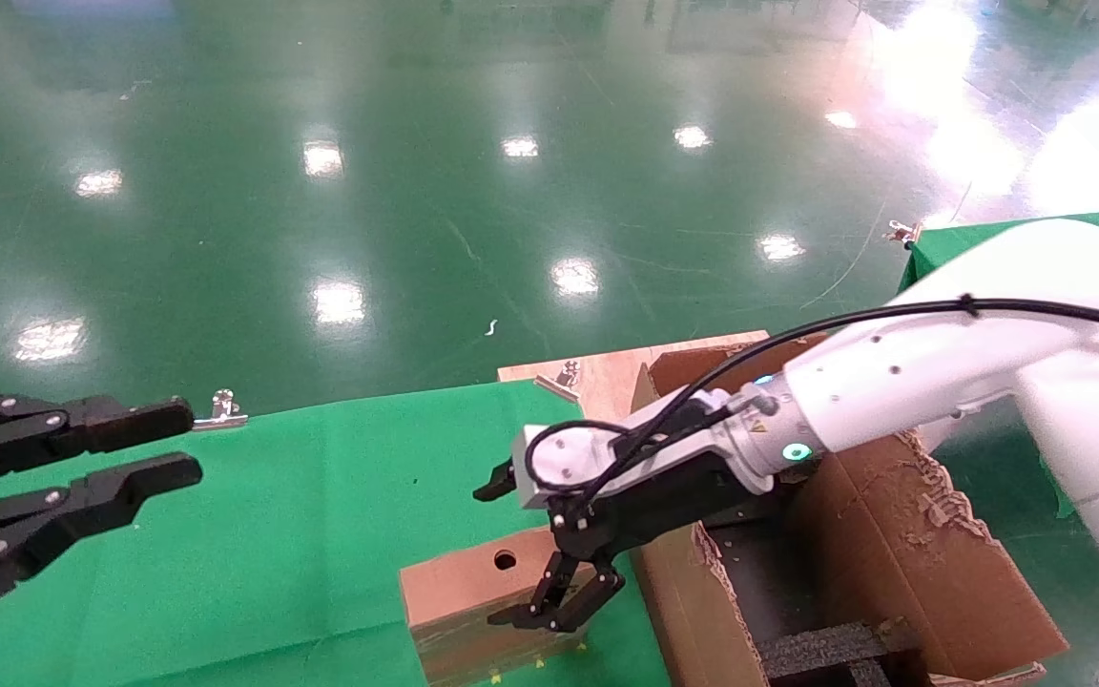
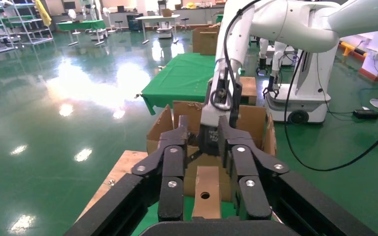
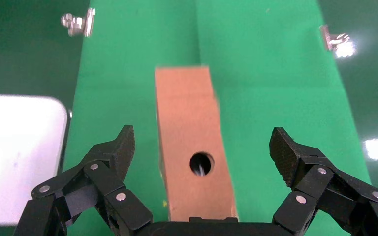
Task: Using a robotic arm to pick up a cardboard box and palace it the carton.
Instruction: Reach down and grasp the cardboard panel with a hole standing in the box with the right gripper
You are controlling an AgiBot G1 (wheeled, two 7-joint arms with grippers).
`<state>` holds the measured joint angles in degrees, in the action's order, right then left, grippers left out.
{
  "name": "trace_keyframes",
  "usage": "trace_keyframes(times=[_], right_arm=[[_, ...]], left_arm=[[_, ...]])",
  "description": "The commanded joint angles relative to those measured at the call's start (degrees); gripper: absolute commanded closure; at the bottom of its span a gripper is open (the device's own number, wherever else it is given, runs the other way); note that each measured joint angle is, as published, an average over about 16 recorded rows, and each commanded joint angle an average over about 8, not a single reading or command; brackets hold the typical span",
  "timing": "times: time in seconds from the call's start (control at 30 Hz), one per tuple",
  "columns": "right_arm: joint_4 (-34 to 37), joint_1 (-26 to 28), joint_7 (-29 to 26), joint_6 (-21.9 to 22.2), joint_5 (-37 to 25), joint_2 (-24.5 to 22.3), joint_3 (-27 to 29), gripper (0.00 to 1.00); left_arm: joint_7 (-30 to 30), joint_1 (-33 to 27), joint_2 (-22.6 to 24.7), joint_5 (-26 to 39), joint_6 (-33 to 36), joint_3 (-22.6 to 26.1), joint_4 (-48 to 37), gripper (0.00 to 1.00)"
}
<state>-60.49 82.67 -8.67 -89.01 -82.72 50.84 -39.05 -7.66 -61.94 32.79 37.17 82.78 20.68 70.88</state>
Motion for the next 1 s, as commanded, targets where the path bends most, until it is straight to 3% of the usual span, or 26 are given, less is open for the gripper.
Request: trace_keyframes(times=[0.03,0.3,0.33,0.43,0.5,0.57,0.6,0.7,0.73,1.0], right_arm=[[1.28,0.98,0.62,-0.19,-1.75,1.11,-1.08,0.00],[2.13,4.92,2.54,-0.84,-7.74,4.63,-6.53,0.00],[2.17,5.29,2.75,-0.84,-8.26,5.01,-7.15,0.00],[2.29,6.24,3.38,-0.83,-9.65,5.98,-8.91,0.01],[2.32,6.67,3.70,-0.83,-10.30,6.42,-9.76,0.17],[2.47,7.05,3.98,-0.81,-10.91,6.85,-10.57,0.42],[2.55,7.19,4.08,-0.78,-11.12,7.00,-10.86,0.55],[2.78,7.42,4.21,-0.72,-11.39,7.25,-11.30,0.91],[2.85,7.48,4.23,-0.70,-11.44,7.31,-11.40,0.97],[2.76,7.38,4.25,-0.65,-11.18,7.17,-11.19,1.00]], left_arm=[[0.00,0.00,0.00,0.00,0.00,0.00,0.00,1.00],[0.00,0.00,0.00,0.00,0.00,0.00,0.00,1.00],[0.00,0.00,0.00,0.00,0.00,0.00,0.00,0.91],[0.00,0.00,0.00,0.00,0.00,0.00,0.00,0.54],[0.00,0.00,0.00,0.00,0.00,0.00,0.00,0.29],[0.00,0.00,0.00,0.00,0.00,0.00,0.00,0.04],[0.00,0.01,0.00,0.00,-0.01,0.00,-0.01,0.00],[0.00,0.01,-0.01,-0.02,-0.01,0.00,-0.01,0.00],[0.00,0.01,-0.01,-0.02,-0.02,0.00,-0.02,0.00],[0.00,0.02,-0.01,-0.04,-0.02,0.00,-0.02,0.00]])
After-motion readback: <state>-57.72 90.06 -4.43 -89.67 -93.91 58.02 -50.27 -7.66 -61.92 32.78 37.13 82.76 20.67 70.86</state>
